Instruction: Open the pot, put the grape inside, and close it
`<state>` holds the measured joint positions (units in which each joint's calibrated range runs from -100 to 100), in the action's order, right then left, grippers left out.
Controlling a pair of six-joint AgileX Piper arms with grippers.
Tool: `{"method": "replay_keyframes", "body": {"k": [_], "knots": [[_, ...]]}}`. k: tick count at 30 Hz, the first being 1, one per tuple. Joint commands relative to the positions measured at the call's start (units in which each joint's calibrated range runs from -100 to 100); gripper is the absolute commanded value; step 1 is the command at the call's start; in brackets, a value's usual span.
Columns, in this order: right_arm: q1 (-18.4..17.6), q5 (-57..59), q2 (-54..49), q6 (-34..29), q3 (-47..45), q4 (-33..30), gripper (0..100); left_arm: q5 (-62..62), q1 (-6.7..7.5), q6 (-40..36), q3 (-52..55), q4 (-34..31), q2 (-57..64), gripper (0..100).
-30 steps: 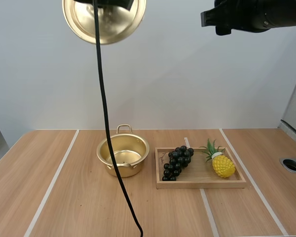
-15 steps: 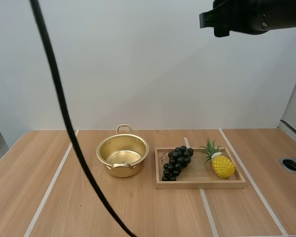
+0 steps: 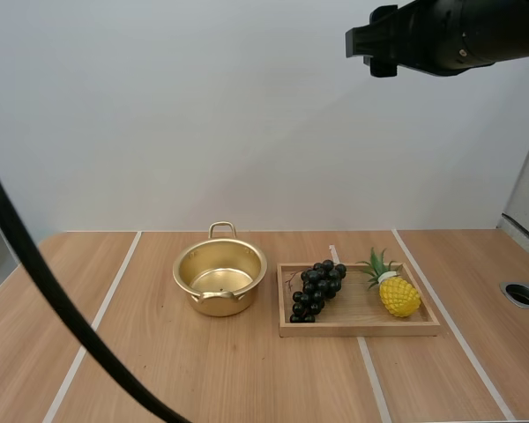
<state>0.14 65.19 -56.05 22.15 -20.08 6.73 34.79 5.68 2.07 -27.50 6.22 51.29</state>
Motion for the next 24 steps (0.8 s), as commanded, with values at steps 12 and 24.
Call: {"method": "replay_keyframes", "body": {"k": [12, 24], "knots": [[0.3, 20.1, -0.4, 0.2, 0.4, 6.7, 100, -5.6, -0.02, 0.7, -1.3, -5.5, 0.1, 0], [0.3, 34.6, 0.0, -0.2, 0.4, 10.5, 100, -5.6, -0.02, 0.7, -1.3, -5.5, 0.1, 0]]}}
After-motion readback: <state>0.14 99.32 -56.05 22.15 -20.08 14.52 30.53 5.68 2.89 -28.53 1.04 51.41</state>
